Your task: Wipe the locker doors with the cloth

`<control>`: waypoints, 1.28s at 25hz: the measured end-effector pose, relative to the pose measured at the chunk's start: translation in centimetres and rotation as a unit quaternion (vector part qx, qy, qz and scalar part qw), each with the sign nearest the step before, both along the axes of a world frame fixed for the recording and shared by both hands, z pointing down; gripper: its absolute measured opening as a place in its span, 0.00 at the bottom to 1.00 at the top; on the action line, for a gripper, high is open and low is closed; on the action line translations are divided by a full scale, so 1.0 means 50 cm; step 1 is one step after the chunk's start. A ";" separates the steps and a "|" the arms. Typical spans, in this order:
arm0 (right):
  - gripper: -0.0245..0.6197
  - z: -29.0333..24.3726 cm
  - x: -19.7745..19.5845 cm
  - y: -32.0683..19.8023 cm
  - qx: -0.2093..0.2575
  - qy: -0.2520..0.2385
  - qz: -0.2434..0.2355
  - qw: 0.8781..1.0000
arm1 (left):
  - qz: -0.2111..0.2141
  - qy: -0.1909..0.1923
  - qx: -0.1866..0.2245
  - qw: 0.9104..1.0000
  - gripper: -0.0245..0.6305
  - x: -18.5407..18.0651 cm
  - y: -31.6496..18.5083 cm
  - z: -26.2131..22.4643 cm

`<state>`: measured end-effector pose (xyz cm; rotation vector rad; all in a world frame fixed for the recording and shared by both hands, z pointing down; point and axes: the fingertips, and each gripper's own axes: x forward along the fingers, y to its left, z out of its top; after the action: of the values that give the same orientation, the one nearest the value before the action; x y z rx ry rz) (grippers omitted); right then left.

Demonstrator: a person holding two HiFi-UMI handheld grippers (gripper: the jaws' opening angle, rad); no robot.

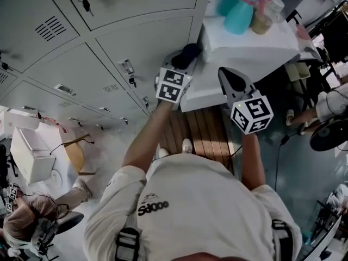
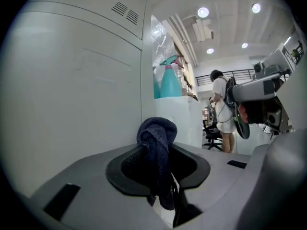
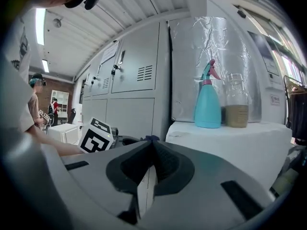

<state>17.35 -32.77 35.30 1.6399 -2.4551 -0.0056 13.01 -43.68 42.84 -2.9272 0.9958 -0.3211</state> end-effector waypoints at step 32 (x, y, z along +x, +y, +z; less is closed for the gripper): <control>0.05 0.050 -0.110 -0.041 -0.021 -0.003 -0.066 0.998 | -0.136 0.003 -0.061 0.989 0.21 -0.352 -0.018 0.117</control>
<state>11.83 -34.83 37.82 1.4619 -2.5448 0.0313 -4.59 -44.59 48.71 -2.8958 1.4300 -0.3950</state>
